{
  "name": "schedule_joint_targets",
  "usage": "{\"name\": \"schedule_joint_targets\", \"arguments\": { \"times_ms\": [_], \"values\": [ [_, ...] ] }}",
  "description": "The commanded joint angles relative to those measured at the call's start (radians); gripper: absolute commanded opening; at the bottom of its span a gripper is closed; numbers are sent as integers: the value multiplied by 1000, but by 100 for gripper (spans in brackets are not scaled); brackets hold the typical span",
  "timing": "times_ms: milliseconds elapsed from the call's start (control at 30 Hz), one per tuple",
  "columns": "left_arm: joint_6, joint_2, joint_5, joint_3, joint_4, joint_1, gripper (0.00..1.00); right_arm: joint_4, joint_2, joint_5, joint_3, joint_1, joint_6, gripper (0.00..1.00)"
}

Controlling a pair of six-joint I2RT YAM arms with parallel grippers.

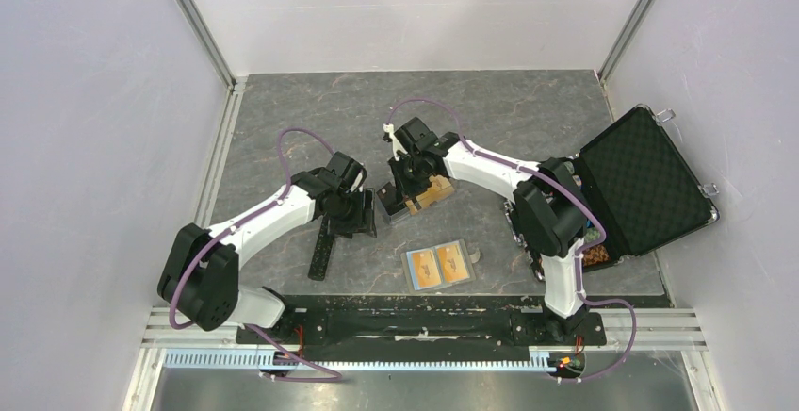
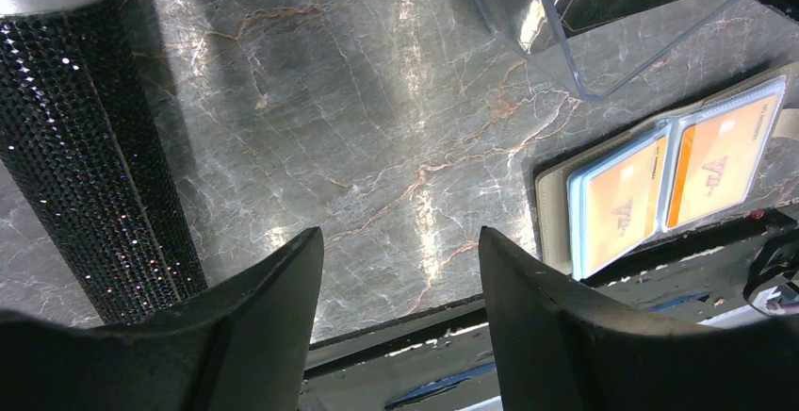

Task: Put the credit cards into the card holder
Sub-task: Pick up the credit card from the storage box.

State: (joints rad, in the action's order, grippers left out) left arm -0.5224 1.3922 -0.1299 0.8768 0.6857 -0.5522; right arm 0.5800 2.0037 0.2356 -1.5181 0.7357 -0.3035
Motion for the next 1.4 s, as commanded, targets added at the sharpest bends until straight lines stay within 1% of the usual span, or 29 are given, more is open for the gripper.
{"name": "schedule_joint_targets", "arguments": {
  "times_ms": [0, 100, 233, 267, 300, 333, 467, 700, 867, 1033, 1233, 1367],
  "values": [
    [37, -10, 4, -1, -11, -5, 68, -50, 16, 63, -5, 13, -19, 3],
    [37, -13, 4, -1, -10, -5, 68, -68, 33, 89, 1, 13, -26, 4],
    [34, -29, 3, -5, -10, -5, 69, -134, 28, 151, 29, 13, -52, 4],
    [30, -32, 0, -6, -10, -5, 69, -143, 30, 162, 29, 14, -58, 3],
    [27, -36, -3, -6, -11, -5, 69, -149, 32, 166, 28, 13, -63, 0],
    [26, -41, -6, -4, -10, -5, 69, -148, 32, 161, 26, 13, -67, 0],
    [14, -63, -20, -2, -11, -5, 69, -139, -7, 94, 24, 13, -67, 0],
    [-10, -99, -37, 8, -11, -3, 69, -106, -158, -44, 18, 5, -65, 0],
    [-46, -139, -78, 16, -45, -3, 69, -103, -253, -67, 47, -16, -67, 0],
    [-107, -194, -180, -6, -163, 0, 69, -171, -376, 2, 184, -60, -104, 0],
    [-251, -251, -339, -99, -464, 10, 70, -272, -538, 155, 384, -160, -166, 0],
    [-354, -241, -420, -151, -669, 11, 71, -326, -643, 231, 486, -217, -215, 0]
  ]
}}
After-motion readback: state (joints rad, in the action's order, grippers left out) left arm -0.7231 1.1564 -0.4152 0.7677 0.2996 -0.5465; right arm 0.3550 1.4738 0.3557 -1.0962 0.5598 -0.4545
